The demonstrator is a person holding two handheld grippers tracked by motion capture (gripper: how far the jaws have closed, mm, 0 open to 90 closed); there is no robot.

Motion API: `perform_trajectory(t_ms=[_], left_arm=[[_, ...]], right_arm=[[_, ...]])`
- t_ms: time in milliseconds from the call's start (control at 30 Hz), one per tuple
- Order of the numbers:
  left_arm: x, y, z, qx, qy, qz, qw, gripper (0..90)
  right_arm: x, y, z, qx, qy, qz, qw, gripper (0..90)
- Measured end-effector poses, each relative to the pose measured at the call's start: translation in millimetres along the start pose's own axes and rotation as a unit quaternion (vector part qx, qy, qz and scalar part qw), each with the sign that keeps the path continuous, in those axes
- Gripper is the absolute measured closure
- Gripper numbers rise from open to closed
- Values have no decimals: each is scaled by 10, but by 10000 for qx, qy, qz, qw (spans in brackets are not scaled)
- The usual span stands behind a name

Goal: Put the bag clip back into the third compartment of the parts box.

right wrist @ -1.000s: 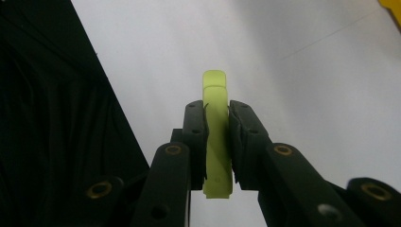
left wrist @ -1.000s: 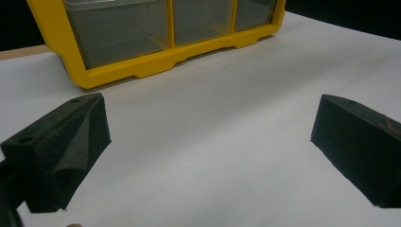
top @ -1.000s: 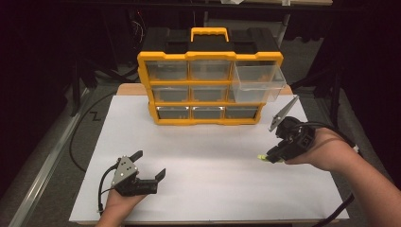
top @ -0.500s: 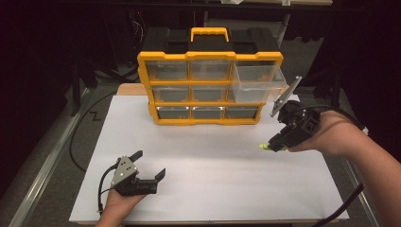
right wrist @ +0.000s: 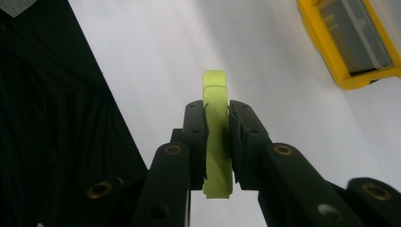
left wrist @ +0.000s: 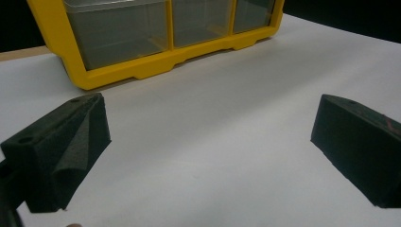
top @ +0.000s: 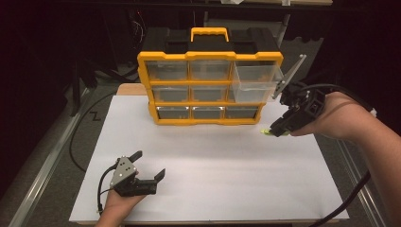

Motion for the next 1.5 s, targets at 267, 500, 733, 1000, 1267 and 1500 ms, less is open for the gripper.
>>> perform_trajectory(t_ms=[267, 500, 733, 1000, 1267, 1500], left_arm=[[-3, 13, 14, 41, 11, -26, 10000, 2], [-1, 19, 12, 60, 0, -53, 10000, 2], [-2, 25, 16, 88, 9, -49, 9999, 2], [3, 14, 21, 91, -30, -37, 9999, 2], [6, 5, 28, 66, -43, -13, 10000, 2], [5, -1, 25, 73, -37, 7, 10000, 2]], right_arm=[[-51, 77, 176, 132, 38, -30, 9999, 796], [-153, 151, 343, 256, 63, 13, 9997, 797], [-281, 237, 436, 344, 70, 22, 9994, 797], [-456, 334, 482, 427, 73, 33, 9991, 797], [-603, 437, 542, 506, 100, 96, 9986, 797], [-665, 544, 586, 592, 130, 69, 9981, 797]])
Point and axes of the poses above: each handheld gripper's, and its own axes: z roughly backward along the jaws, x roughly out of its underside, y roughly to its right, the point moved 6 cm from there along -z, roughly forward along the jaws, and after that the axes turned 13 degrees about z, right-handed, at the moved point
